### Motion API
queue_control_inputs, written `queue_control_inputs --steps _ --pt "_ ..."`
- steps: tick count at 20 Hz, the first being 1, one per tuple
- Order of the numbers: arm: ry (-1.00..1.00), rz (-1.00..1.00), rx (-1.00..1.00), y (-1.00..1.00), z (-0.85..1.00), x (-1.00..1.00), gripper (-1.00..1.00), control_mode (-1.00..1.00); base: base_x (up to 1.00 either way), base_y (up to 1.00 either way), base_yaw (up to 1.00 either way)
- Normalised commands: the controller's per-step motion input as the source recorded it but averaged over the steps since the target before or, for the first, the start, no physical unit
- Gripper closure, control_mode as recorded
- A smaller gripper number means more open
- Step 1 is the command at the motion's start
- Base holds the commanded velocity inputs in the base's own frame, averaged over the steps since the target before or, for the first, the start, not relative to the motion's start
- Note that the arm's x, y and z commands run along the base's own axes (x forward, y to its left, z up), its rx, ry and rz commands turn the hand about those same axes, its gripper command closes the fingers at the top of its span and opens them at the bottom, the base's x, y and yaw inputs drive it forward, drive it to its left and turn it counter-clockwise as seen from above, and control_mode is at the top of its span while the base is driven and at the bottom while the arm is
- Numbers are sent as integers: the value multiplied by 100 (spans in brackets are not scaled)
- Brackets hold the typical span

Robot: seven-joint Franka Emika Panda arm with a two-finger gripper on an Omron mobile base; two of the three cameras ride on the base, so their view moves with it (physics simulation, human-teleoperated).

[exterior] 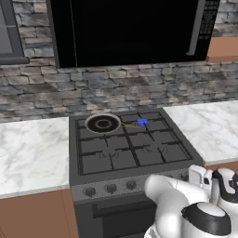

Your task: Turn off the rear right burner of the stove.

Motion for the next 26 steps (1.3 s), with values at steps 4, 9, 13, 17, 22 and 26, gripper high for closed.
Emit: queue_control_inputs --steps 4,9,13,17,22,26 --pt "-4 4 -3 17 -9 4 -100 -100 0 0 0" --pt "-5 0 -1 27 -8 4 -100 -100 0 0 0" --pt "-6 0 0 27 0 13 -100 -100 0 0 0" --pt "-6 0 0 20 0 6 -100 -100 0 0 0" --pt "0 0 0 18 -4 9 -100 -100 0 0 0" --pt "-1 0 0 4 -16 14 -100 -100 0 0 0"
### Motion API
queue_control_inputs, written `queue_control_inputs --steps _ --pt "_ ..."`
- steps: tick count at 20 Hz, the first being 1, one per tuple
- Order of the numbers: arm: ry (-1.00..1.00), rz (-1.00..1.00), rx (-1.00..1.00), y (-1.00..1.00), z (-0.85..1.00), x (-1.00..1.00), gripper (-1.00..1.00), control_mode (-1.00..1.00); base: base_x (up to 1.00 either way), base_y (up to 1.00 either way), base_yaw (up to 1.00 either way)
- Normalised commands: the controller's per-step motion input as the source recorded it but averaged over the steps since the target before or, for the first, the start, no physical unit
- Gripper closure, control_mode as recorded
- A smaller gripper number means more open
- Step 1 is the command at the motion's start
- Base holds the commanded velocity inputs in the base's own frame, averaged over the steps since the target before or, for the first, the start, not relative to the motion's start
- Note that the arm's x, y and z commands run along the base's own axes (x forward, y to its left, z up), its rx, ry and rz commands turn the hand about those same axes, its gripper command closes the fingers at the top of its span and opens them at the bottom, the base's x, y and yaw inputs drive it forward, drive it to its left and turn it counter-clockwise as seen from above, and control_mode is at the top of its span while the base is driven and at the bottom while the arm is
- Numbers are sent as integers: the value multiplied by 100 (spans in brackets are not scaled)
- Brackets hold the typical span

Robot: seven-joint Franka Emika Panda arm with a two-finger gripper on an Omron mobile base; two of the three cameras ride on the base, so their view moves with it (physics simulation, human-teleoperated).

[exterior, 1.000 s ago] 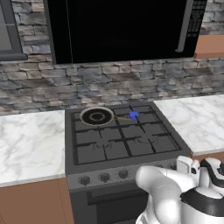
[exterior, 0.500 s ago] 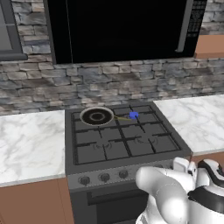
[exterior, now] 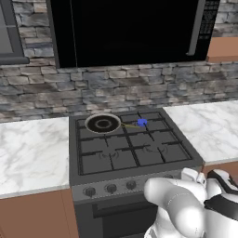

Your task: Turn off the rear right burner of the stove.

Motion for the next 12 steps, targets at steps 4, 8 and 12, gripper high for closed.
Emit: queue_control_inputs --steps 4,8,12 --pt "-4 -2 0 0 -27 19 -100 -100 0 0 0" --pt "-6 -10 0 1 -18 38 -100 -100 0 0 0" --pt "-3 -9 3 6 -21 34 -100 -100 0 0 0"
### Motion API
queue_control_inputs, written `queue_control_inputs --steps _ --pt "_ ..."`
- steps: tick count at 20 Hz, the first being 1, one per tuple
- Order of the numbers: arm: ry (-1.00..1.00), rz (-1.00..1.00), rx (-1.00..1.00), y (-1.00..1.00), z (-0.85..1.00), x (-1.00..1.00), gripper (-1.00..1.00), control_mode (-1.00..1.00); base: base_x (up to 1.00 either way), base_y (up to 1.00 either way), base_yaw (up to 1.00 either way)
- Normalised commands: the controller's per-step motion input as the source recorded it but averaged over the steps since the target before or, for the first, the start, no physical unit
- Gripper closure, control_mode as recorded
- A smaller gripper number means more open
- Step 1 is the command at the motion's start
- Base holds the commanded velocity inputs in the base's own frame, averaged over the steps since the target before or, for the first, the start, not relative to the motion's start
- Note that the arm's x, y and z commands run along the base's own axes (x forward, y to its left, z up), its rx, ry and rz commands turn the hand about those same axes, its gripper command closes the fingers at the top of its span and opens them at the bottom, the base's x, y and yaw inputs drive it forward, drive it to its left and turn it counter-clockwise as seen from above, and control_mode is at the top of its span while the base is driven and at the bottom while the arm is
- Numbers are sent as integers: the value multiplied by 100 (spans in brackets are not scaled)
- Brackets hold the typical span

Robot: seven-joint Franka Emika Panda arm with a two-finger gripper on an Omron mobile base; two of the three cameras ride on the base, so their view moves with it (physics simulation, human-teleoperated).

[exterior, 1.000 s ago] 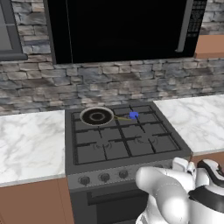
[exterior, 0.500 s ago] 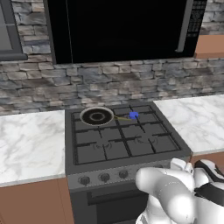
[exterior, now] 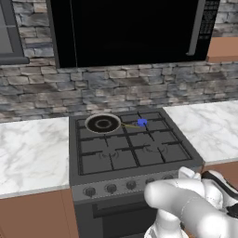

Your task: Turn off the rear right burner of the stove.

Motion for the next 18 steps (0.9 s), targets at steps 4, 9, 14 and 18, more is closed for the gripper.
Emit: queue_control_inputs --steps 4,9,14,18 --pt "-4 -6 3 3 -28 26 -100 -100 0 0 0" --pt "-1 -1 5 2 -34 14 -100 -100 0 0 0" --pt "-1 0 8 0 -20 10 -100 -100 0 0 0" --pt "-3 0 9 0 -6 11 -100 -100 0 0 0"
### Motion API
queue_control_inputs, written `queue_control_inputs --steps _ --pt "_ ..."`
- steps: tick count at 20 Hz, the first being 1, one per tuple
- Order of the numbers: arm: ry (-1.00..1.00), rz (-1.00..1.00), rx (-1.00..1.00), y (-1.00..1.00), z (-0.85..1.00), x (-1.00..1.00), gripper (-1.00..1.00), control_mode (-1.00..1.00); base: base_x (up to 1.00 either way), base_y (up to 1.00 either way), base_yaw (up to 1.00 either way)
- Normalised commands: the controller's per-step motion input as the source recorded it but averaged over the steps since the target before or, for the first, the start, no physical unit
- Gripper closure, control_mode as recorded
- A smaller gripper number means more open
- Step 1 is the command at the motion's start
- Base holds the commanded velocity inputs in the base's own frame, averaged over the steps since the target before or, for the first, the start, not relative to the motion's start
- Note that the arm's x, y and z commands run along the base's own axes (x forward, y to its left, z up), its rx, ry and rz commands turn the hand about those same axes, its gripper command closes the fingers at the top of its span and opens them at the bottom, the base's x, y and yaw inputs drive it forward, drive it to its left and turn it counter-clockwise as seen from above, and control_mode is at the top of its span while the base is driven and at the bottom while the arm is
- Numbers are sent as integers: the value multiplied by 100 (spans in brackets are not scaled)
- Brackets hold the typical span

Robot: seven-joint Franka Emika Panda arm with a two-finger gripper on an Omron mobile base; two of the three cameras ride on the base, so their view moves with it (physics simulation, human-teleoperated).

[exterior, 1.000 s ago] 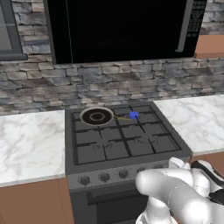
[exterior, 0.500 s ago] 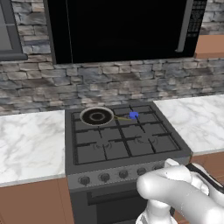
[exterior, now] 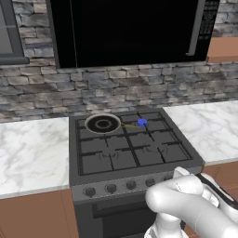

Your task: Turn off the rear right burner of the stove.

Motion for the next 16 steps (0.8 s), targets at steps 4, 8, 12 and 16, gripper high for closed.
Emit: queue_control_inputs --steps 4,8,12,16 --pt "-2 0 10 0 -24 0 -100 -100 0 0 0" --pt "0 0 13 0 -23 0 100 -100 0 0 0" --pt "0 -4 15 0 -23 -15 100 -100 0 0 0" --pt "0 -11 21 -2 -25 -36 100 -100 0 0 0"
